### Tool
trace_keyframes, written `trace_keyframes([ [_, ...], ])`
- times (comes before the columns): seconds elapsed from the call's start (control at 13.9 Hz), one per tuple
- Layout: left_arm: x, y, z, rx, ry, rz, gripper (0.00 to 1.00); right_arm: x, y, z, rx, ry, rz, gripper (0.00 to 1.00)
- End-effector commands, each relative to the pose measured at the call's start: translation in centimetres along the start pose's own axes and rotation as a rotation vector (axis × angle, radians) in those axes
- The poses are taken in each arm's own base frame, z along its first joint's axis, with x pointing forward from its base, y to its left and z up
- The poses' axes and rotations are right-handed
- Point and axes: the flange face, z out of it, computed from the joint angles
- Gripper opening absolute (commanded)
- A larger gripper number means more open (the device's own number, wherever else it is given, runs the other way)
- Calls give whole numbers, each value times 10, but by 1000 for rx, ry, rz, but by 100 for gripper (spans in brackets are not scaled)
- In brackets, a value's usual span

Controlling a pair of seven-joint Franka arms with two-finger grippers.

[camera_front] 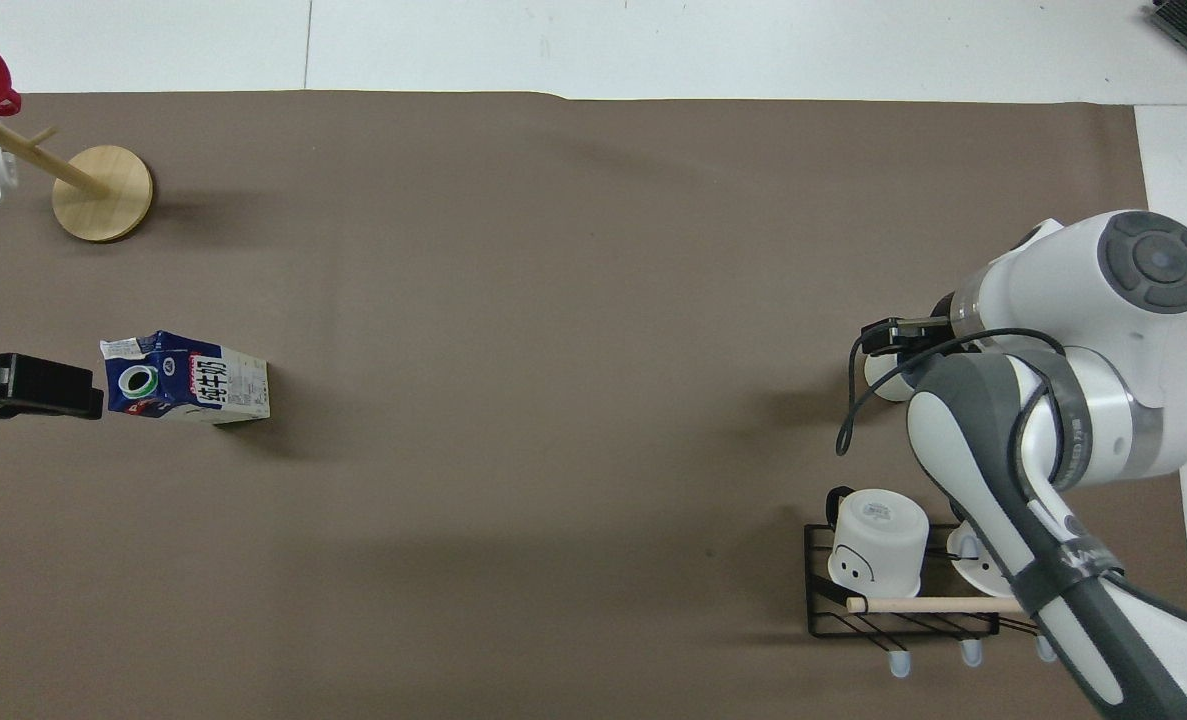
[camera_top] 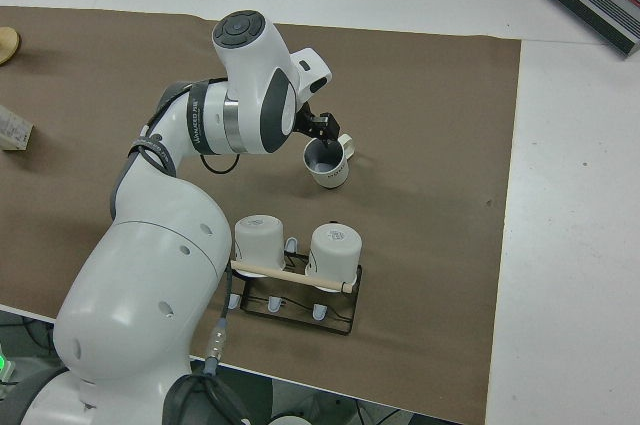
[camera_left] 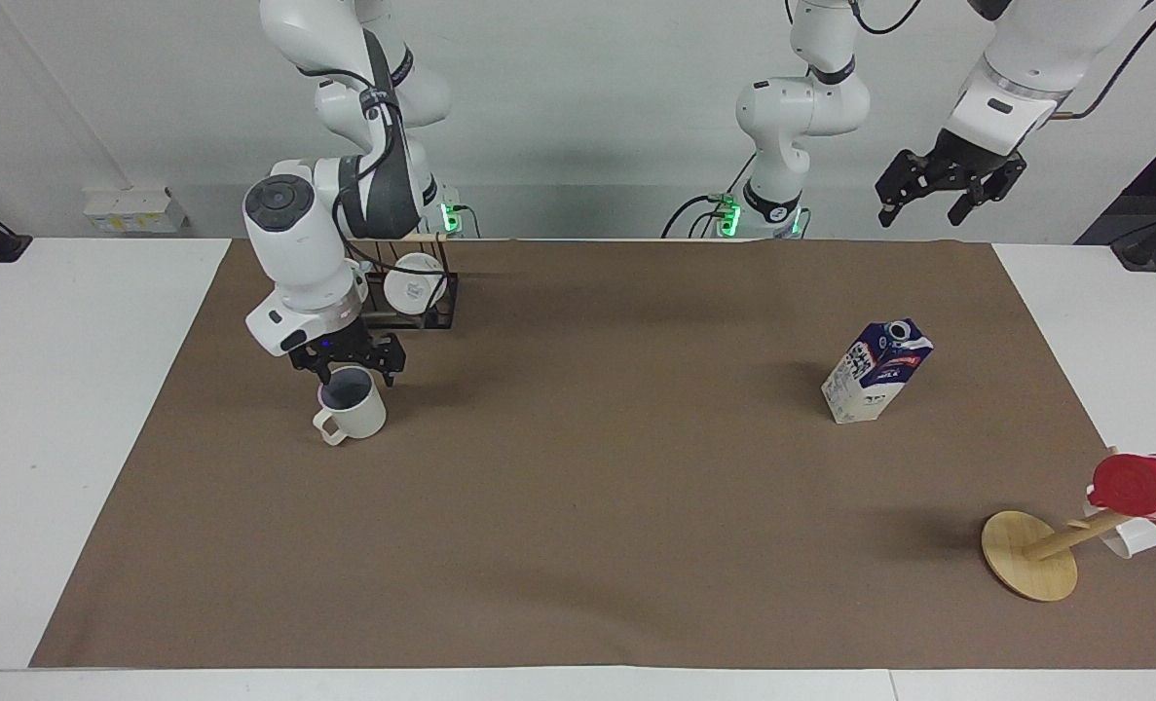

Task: Place cup and milk on table
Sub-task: 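Grasp the white mug with the right gripper and lift it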

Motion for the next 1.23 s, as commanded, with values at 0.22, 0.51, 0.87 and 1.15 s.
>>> trace_keyframes([
  [0.22, -1, -1, -5, 12, -6, -9, 100, -4, 3, 43, 12, 24, -14, 100],
  [0.51, -1, 0, -5, 12, -6, -7, 100, -4, 5, 49, 12, 17, -7, 100],
  [0.87, -1, 0, -5, 12, -6, -7, 100, -4, 5, 50, 63, 11, 43, 48],
  [1.15, -1, 1, -5, 12, -6, -7, 100, -3, 5, 52, 90, 9, 61, 15],
])
